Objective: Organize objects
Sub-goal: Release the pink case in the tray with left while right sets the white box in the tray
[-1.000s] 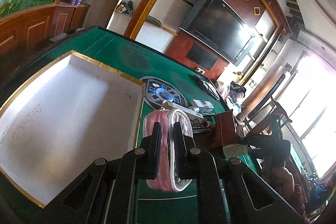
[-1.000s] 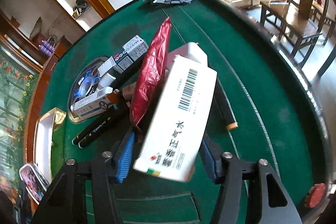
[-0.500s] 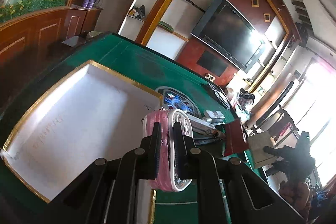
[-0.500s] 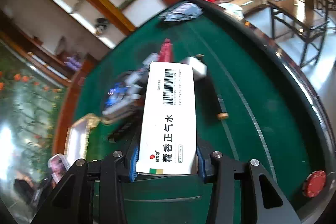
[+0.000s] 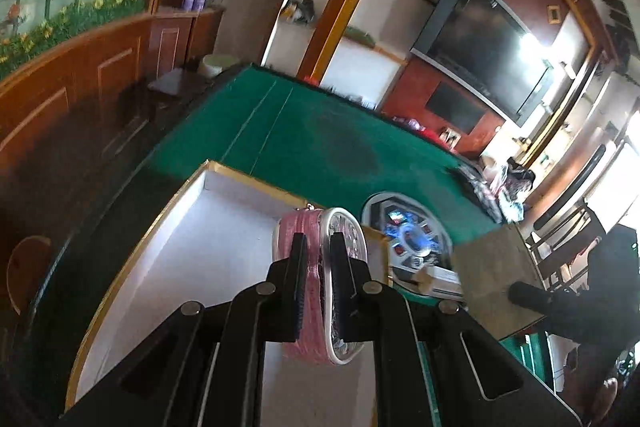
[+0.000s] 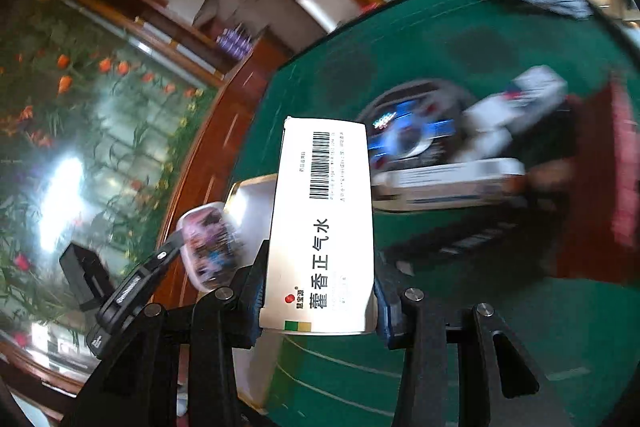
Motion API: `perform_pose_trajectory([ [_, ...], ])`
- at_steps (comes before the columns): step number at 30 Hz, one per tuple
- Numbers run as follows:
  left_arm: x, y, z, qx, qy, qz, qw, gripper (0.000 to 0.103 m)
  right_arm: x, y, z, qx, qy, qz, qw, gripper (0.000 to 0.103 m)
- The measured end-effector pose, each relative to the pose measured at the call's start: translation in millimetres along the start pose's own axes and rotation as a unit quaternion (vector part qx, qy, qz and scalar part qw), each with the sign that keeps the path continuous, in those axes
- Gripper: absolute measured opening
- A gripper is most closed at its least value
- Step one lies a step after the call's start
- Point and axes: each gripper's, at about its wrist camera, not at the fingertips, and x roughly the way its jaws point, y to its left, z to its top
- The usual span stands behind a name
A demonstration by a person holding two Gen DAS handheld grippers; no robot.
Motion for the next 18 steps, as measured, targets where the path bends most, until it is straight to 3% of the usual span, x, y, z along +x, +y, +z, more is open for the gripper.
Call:
perform_pose_trajectory([
  [6, 48, 11, 7, -0.008, 0.034, 0.024, 0.9991, 0.011, 82, 37, 15, -0.032, 0.034, -0.045, 0.998, 0.046],
  [11, 67, 19, 9, -0.013, 0.041, 0.041, 0.9982, 0.011, 121, 49, 19, -0.053, 0.041, -0.098, 0.993, 0.046],
  [13, 67, 21, 8, -0.018, 0.038, 0.042, 0.9982, 0.025, 128, 50, 17, -0.062, 0.046, -0.112, 0.991, 0.046],
  [15, 64, 25, 8, -0.026, 0.033, 0.046, 0.9981, 0.071, 133, 54, 13, -0.075, 0.049, -0.128, 0.988, 0.046],
  [18, 51, 33, 7, -0.049, 0.006, 0.045, 0.9978, 0.077, 136, 54, 12, -0.088, 0.046, -0.145, 0.984, 0.048],
])
